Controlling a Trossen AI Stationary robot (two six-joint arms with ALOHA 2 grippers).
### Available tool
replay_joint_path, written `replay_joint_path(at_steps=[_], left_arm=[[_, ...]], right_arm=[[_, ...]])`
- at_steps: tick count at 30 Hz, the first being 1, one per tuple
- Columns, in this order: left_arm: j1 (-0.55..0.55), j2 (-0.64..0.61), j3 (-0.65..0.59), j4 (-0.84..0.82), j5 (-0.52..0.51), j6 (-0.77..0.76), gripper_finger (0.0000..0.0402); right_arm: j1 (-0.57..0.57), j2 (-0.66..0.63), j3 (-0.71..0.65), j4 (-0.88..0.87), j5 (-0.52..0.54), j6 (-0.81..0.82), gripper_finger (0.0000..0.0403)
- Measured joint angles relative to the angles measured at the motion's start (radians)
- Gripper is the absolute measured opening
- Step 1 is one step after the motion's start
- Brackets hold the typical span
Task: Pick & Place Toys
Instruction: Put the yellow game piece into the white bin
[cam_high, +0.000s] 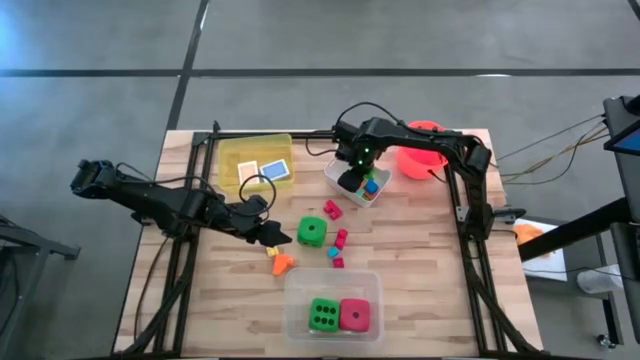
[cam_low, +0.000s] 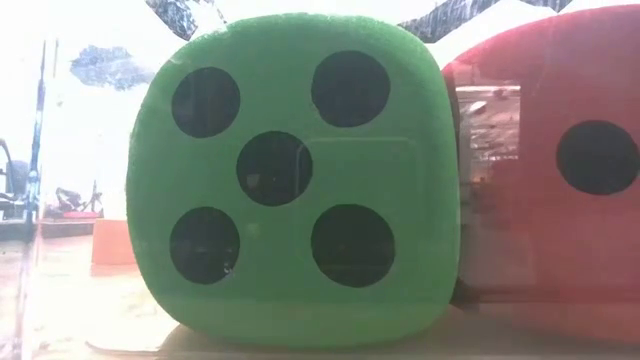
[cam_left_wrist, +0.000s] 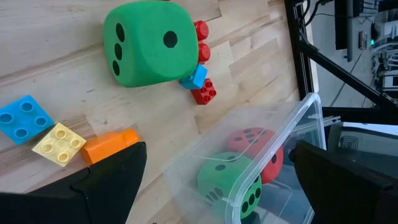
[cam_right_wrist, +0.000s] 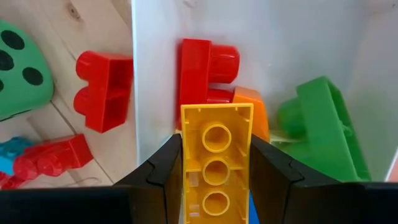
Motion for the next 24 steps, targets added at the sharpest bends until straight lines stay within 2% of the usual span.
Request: replay_joint_path(at_steps=[20, 24], left_arm=[[0.000, 0.000, 0.000, 0.000, 0.000, 0.000, 0.0392], [0.000, 0.000, 0.000, 0.000, 0.000, 0.000, 0.0392]], right_arm=[[0.004, 0.000, -0.028, 0.000, 0.003, -0.080, 0.0127], [0.011, 0.000, -0.046, 0.020, 0.029, -0.092, 0.0127]])
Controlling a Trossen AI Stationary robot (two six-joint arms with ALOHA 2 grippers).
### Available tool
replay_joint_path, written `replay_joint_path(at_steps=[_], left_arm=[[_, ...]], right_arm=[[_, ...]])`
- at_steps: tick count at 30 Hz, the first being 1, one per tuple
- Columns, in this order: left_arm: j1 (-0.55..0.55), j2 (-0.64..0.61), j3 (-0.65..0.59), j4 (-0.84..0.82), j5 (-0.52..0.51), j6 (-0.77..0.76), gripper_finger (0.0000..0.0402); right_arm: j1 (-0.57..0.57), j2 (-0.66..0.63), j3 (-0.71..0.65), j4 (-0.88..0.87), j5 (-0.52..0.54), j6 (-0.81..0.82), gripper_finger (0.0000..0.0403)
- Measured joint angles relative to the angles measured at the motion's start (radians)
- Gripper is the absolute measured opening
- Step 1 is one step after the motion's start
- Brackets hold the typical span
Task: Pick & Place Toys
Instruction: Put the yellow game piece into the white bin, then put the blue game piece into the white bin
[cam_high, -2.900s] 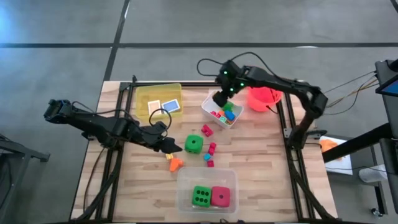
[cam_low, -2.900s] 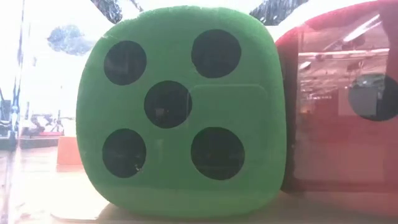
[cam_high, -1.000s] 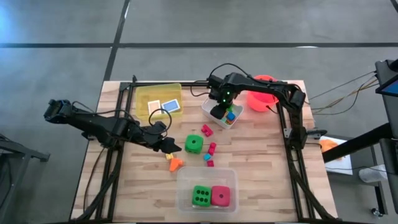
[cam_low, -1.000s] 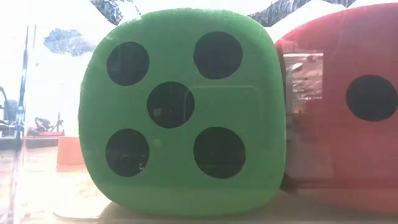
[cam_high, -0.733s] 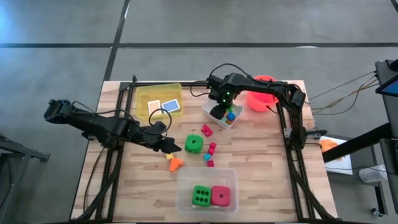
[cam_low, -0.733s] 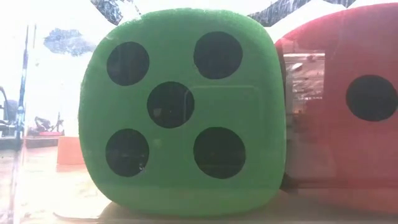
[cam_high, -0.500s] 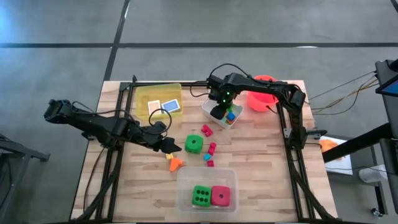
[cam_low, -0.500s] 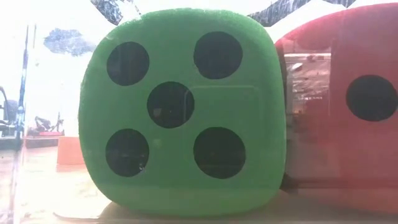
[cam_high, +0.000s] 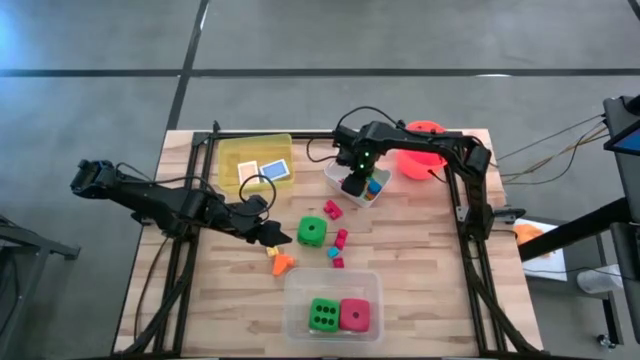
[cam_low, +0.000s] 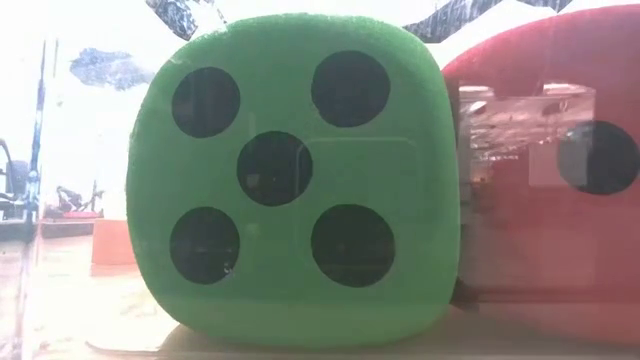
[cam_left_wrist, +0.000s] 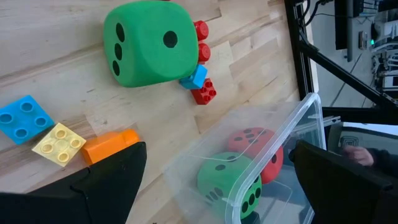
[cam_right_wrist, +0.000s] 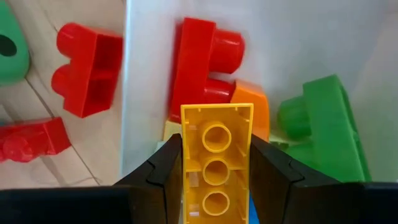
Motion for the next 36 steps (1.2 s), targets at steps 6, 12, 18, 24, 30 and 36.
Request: replay_joint_path(at_steps=[6, 12, 18, 24, 30, 36], left_arm=[[0.000, 0.000, 0.000, 0.000, 0.000, -0.003, 0.0392], [0.000, 0.000, 0.000, 0.000, -0.002, -0.002, 0.0392], [0.002, 0.004, 0.000, -0.001, -0.067, -0.002, 0.0392], [0.003, 0.004, 0.000, -0.004, -0.071, 0.011, 0.0392], [0.009, 0.001, 0.000, 0.010, -0.090, 0.172, 0.0392], [0.011, 0.000, 0.008, 0.027, -0.090, 0.257, 0.0392]], right_arm=[[0.000, 0.000, -0.007, 0.056, -0.001, -0.017, 0.0127], [0.006, 0.000, -0.014, 0.076, -0.001, -0.012, 0.0127], [0.006, 0.000, -0.030, 0.092, 0.000, -0.008, 0.0189], [0.006, 0.002, -0.037, 0.093, 0.000, 0.012, 0.0253], [0.008, 0.002, -0.038, 0.099, -0.001, 0.014, 0.0262], [0.021, 0.002, -0.038, 0.099, -0.001, 0.011, 0.0263]])
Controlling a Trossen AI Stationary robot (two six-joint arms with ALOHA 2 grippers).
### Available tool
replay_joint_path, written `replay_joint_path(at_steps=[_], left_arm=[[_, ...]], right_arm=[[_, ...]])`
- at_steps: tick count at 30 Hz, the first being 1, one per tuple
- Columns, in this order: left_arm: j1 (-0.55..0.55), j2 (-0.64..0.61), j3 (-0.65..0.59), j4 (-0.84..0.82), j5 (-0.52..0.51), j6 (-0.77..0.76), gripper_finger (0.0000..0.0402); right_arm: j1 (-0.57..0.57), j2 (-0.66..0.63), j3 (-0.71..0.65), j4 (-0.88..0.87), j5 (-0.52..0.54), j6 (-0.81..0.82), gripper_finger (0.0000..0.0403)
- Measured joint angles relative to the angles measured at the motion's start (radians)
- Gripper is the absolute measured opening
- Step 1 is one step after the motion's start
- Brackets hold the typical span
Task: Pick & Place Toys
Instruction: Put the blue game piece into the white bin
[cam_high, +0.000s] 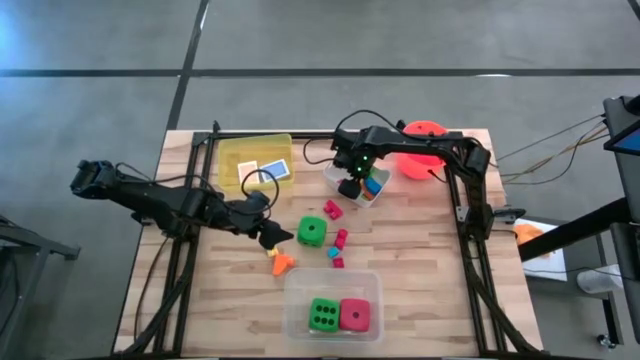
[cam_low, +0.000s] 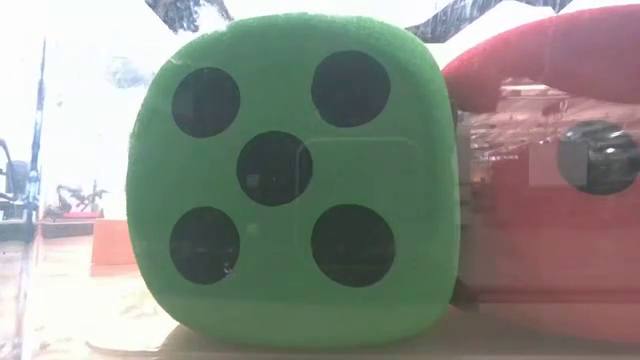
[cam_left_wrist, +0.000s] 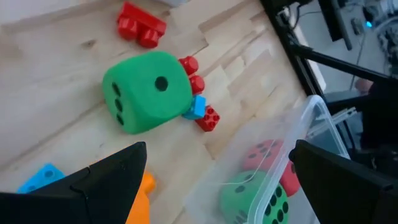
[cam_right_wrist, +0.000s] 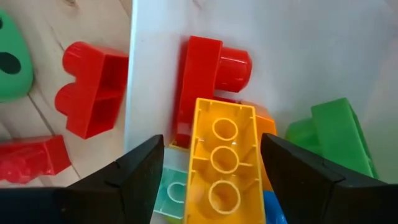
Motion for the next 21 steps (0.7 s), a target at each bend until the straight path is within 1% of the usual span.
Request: replay_joint_path(at_steps=[5, 8, 9, 15, 19, 21], left_arm=[[0.003, -0.005, 0.001, 0.048, 0.001, 0.103, 0.0392], [0.003, -0.007, 0.001, 0.091, 0.003, 0.131, 0.0392], [0.003, -0.007, 0.001, 0.106, 0.003, 0.125, 0.0392], [0.003, -0.007, 0.000, 0.123, 0.014, -0.041, 0.0393], [0.036, -0.005, 0.000, 0.119, 0.065, -0.055, 0.0393], [0.065, -0.004, 0.001, 0.096, 0.123, -0.079, 0.0393]], right_arm=[[0.008, -0.020, 0.000, 0.000, 0.000, -0.001, 0.0264], [0.012, -0.054, 0.000, 0.000, 0.000, -0.001, 0.0264], [0.013, -0.067, 0.000, -0.001, 0.000, -0.001, 0.0264], [0.029, -0.162, 0.000, -0.012, -0.002, 0.020, 0.0264], [0.052, -0.229, -0.005, -0.025, 0.005, 0.061, 0.0264], [0.072, -0.267, -0.011, -0.027, 0.026, 0.088, 0.0264]])
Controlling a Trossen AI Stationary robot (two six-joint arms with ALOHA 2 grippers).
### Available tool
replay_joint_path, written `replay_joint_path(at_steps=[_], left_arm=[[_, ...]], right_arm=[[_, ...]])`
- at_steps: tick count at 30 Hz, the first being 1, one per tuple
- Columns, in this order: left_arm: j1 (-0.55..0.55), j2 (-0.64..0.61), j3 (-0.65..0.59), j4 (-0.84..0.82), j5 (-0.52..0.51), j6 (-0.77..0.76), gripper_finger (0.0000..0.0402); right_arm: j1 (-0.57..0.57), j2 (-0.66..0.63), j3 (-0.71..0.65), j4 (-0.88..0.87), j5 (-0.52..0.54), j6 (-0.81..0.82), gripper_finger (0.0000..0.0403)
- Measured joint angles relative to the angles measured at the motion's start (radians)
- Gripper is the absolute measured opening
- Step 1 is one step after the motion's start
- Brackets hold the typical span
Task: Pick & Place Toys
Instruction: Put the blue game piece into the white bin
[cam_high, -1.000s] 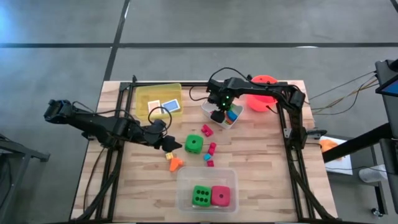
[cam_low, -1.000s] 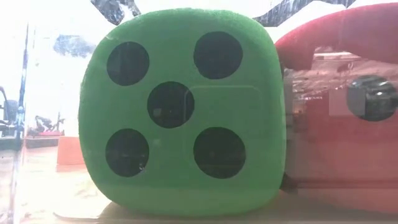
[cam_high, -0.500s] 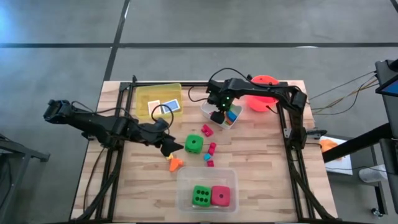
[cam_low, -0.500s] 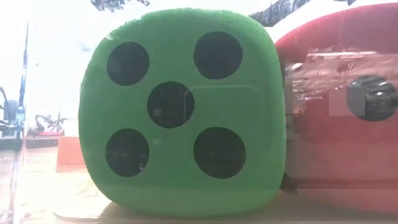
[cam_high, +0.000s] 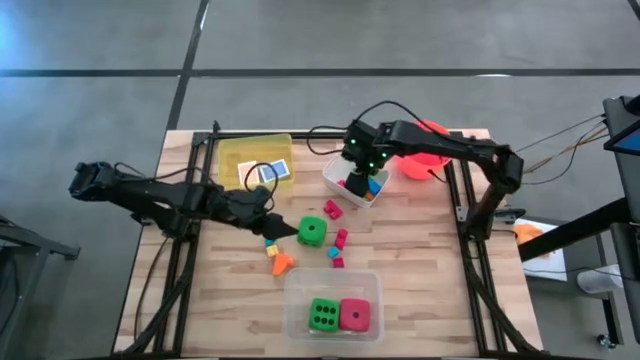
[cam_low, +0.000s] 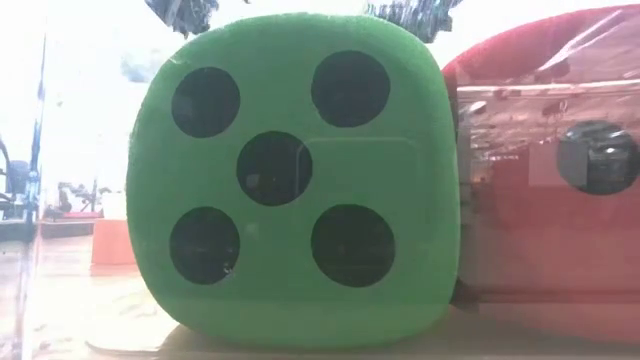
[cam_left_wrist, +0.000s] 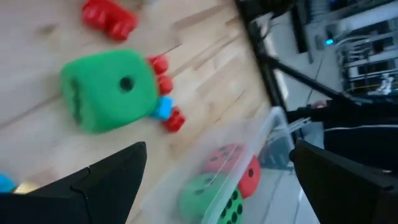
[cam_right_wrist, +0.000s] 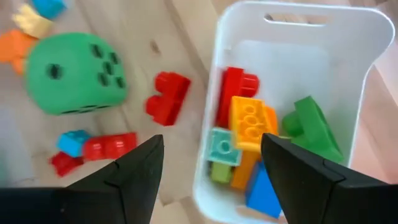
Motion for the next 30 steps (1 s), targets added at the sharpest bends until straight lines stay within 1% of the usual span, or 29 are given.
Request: replay_joint_path(at_steps=[2, 4, 6, 10, 14, 18, 21, 27, 30], left_arm=[[0.034, 0.001, 0.000, -0.058, 0.059, -0.025, 0.0393], [0.060, 0.005, 0.000, -0.160, 0.098, -0.059, 0.0393], [0.078, 0.009, -0.001, -0.265, 0.119, -0.094, 0.0393], [0.080, 0.013, -0.001, -0.383, 0.129, -0.173, 0.0393], [0.081, 0.035, -0.001, -0.441, 0.131, -0.274, 0.0393], [0.080, 0.096, -0.002, -0.515, 0.140, -0.370, 0.0393], [0.089, 0.160, -0.002, -0.532, 0.165, -0.369, 0.0393], [0.126, 0.294, -0.002, -0.516, 0.274, -0.319, 0.0393], [0.136, 0.341, -0.002, -0.497, 0.282, -0.283, 0.0393]], right_arm=[[0.026, -0.037, -0.007, 0.000, 0.011, 0.024, 0.0264], [0.058, -0.072, -0.020, 0.003, 0.033, 0.045, 0.0264], [0.090, -0.108, -0.035, 0.007, 0.058, 0.062, 0.0264], [0.151, -0.172, -0.072, 0.003, 0.098, 0.118, 0.0264], [0.204, -0.222, -0.099, 0.004, 0.135, 0.195, 0.0264], [0.255, -0.258, -0.124, 0.009, 0.161, 0.265, 0.0264], [0.294, -0.274, -0.139, 0.011, 0.181, 0.296, 0.0264], [0.350, -0.278, -0.145, 0.012, 0.201, 0.299, 0.0264], [0.365, -0.278, -0.145, 0.012, 0.216, 0.297, 0.0264]])
